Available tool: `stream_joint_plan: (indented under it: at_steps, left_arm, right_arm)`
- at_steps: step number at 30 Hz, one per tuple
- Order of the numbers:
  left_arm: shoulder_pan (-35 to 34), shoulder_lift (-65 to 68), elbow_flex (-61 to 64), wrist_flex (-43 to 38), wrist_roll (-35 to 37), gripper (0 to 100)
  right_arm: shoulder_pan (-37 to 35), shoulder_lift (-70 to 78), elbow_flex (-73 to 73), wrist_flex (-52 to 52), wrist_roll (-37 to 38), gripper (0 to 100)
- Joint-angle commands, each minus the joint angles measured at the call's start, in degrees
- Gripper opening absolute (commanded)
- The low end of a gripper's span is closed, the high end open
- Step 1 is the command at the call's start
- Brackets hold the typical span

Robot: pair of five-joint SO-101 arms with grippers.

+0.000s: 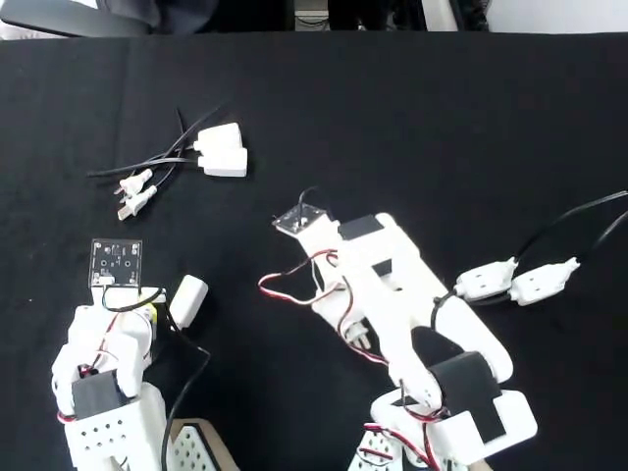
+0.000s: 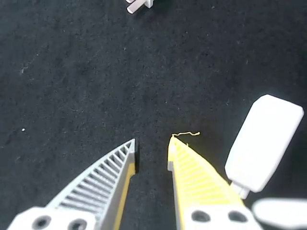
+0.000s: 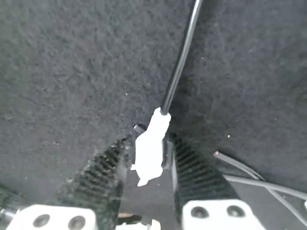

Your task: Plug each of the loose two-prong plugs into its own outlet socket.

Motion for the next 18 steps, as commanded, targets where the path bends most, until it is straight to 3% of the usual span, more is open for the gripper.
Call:
stream_joint_plan:
  at_steps: [1, 18]
  left_arm:
    - [0.75, -0.44, -0.48, 0.09, -0.44, 12]
    - [0.75, -0.44, -0.48, 0.18, -0.44, 12]
  right_arm:
    - [-0.35, -1.1, -3.21, 1.93, -2.55, 9.3]
    - [-0.53, -1.01, -0.75, 1.49, -3.08, 7.0]
